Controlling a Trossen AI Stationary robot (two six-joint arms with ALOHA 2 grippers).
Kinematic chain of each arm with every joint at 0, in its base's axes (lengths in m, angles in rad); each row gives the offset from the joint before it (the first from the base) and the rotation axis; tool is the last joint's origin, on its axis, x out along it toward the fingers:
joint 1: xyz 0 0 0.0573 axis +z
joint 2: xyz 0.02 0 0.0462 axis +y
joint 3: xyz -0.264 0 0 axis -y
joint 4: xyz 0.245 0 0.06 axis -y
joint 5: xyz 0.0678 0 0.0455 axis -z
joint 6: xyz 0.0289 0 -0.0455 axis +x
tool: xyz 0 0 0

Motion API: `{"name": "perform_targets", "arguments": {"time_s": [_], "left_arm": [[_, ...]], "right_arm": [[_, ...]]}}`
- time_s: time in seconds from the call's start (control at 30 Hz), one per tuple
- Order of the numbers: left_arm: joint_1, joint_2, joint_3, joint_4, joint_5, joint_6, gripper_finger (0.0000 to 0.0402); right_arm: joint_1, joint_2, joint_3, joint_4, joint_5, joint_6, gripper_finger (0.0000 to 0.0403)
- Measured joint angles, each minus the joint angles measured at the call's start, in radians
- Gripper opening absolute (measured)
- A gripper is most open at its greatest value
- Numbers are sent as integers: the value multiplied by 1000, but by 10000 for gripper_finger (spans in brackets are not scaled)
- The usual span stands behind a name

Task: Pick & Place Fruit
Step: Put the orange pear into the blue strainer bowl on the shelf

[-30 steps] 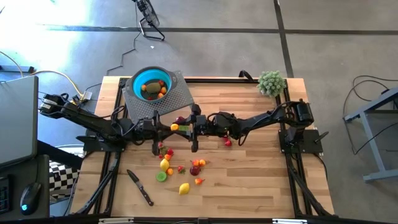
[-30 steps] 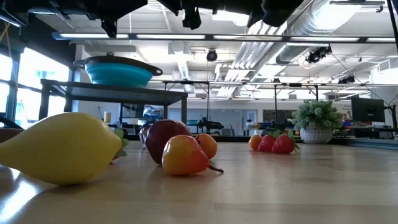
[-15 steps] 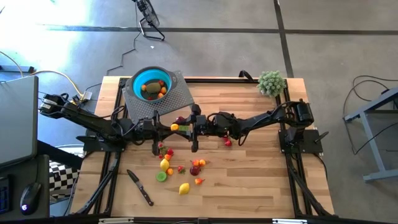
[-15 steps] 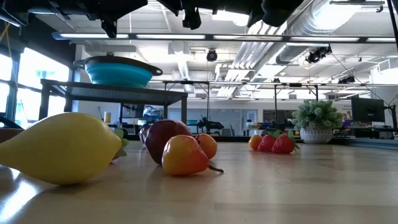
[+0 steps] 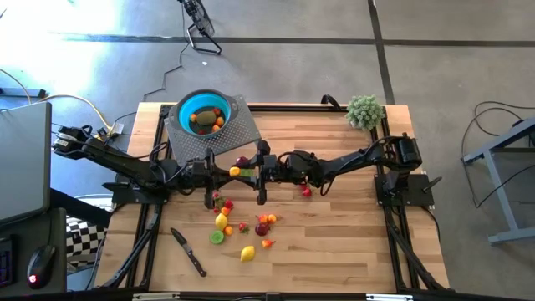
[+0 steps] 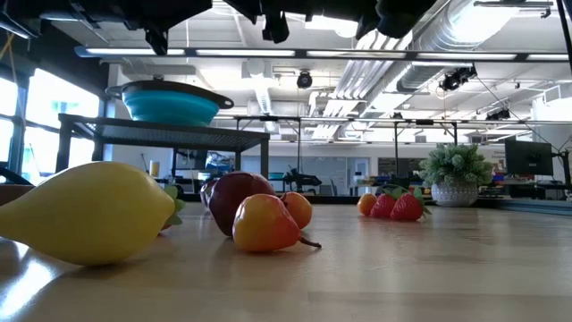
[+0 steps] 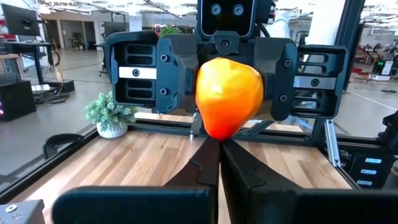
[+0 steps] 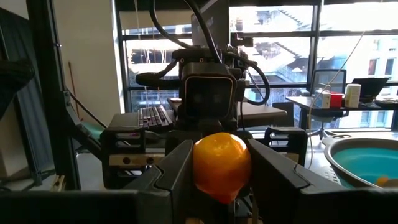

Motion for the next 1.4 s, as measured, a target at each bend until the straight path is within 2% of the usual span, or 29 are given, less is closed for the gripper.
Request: {"name": "perform_targets", "arguments": {"time_s": [0.17,0.47,0.67,0.8,0.93,1.13,1.4], "left_arm": [[0,0,0,-1,2,0,0],[0,0,0,4,4,0,0],[0,0,0,1,3,0,0],[0,0,0,1,3,1,0],[0,-2,0,-1,2,17,0],[0,-56,0,-83,-63,19,0],[0,-200,0,-207,-149,28,0]], "right_arm": [[0,0,0,-6,0,-1,140],[0,0,0,-26,1,4,237],[0,-39,0,-57,-22,-1,272],[2,-91,0,-137,-24,-7,281],[2,-159,0,-317,-11,-39,283],[20,-283,0,-663,106,-21,276],[45,-314,0,-814,194,-4,251]]}}
